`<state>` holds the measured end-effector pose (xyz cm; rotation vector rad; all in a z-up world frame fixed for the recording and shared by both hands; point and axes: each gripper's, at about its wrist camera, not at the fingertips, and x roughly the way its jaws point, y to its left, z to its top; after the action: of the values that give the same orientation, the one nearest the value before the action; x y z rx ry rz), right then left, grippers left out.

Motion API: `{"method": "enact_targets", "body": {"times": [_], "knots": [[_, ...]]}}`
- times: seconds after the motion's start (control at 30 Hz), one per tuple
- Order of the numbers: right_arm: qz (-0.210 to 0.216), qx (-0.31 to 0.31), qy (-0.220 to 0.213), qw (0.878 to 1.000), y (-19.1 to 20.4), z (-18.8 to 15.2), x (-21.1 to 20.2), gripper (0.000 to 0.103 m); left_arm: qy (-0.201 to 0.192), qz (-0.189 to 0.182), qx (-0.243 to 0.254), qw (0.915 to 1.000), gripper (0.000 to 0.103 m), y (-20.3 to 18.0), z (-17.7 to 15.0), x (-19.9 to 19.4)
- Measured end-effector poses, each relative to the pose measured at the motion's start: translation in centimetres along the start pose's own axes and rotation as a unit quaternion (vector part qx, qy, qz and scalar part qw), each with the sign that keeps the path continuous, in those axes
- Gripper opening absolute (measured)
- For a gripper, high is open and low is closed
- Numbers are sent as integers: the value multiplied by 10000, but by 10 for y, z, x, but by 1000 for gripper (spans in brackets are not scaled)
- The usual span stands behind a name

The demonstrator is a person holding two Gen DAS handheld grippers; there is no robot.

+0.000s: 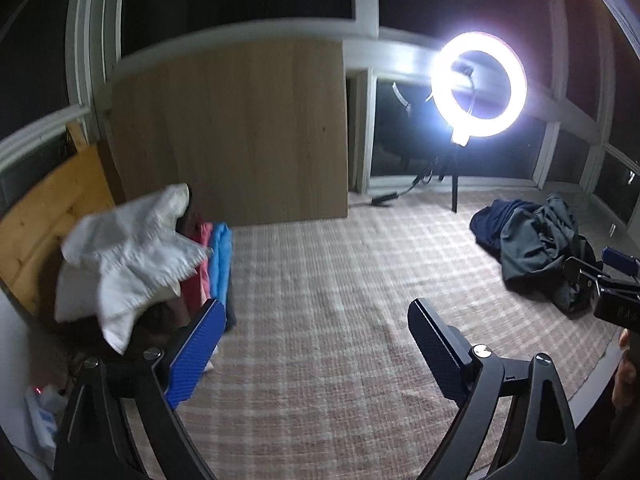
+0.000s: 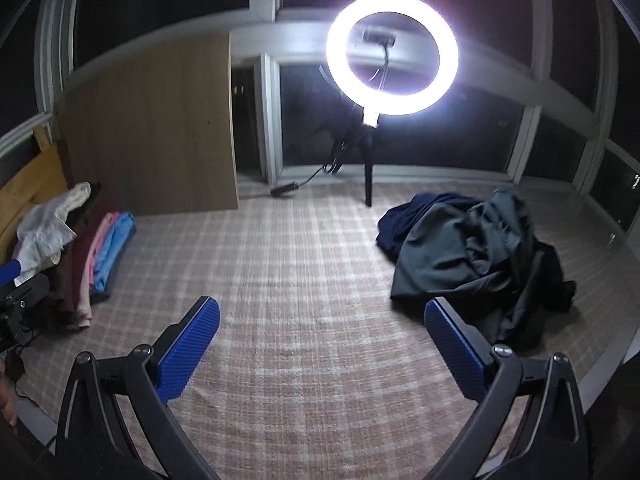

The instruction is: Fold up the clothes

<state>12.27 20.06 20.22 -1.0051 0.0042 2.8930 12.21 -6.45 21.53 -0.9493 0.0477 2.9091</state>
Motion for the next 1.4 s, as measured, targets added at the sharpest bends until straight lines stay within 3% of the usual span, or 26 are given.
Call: {"method": "enact_targets", "body": {"times": [0.3,0.47,0.8,1.1,1.4], "knots": [[-532,157,-370,9978,-24,2,-45,103,-541,-390,373,9971,97,-30,13,-32],[-846,259,-516,9947,-42,2,-65,103,-603,-723,614,9937,97,-57,20,-34],[-1118,518,-413,9915,-114,-1,-61,103,-540,-1174,947,9871,98,-126,31,-21],[-1220,772,-331,9890,-193,1,-47,103,-471,-1267,1085,9849,99,-199,40,-11],[-1087,1061,-268,9880,-296,14,-17,103,-289,-1040,1117,9879,101,-260,46,7]]}}
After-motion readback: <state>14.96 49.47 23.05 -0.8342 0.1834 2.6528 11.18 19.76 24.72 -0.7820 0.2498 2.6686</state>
